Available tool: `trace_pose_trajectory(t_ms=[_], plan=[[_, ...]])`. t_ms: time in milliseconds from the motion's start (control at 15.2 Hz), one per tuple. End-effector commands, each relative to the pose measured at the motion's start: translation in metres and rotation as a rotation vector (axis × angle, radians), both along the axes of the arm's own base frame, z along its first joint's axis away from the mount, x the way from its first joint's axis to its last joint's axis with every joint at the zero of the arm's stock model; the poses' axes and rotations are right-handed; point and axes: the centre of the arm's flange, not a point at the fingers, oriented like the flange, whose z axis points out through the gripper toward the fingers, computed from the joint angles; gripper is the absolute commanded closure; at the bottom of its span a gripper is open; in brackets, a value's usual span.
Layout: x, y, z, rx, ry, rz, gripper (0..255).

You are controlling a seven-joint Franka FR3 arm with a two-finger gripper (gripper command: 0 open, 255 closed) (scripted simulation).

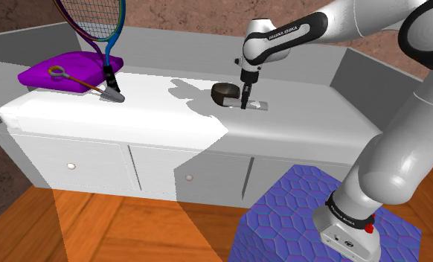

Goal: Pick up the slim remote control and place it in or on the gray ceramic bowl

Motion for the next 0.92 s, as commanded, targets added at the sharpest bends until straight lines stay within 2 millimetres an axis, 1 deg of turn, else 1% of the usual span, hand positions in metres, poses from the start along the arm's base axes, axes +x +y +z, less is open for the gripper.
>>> trace_pose_trajectory(t_ms=[0, 726, 792, 858], plan=[[0.0, -0.001, 0.011, 0.0, 0.0, 0.0, 255], [0.0, -0.001, 0.069, 0.0, 0.0, 0.0, 255], [0.0, -0.001, 0.072, 0.0, 0.0, 0.0, 255], [0.013, -0.006, 0.072, 0.0, 0.0, 0.0, 255]])
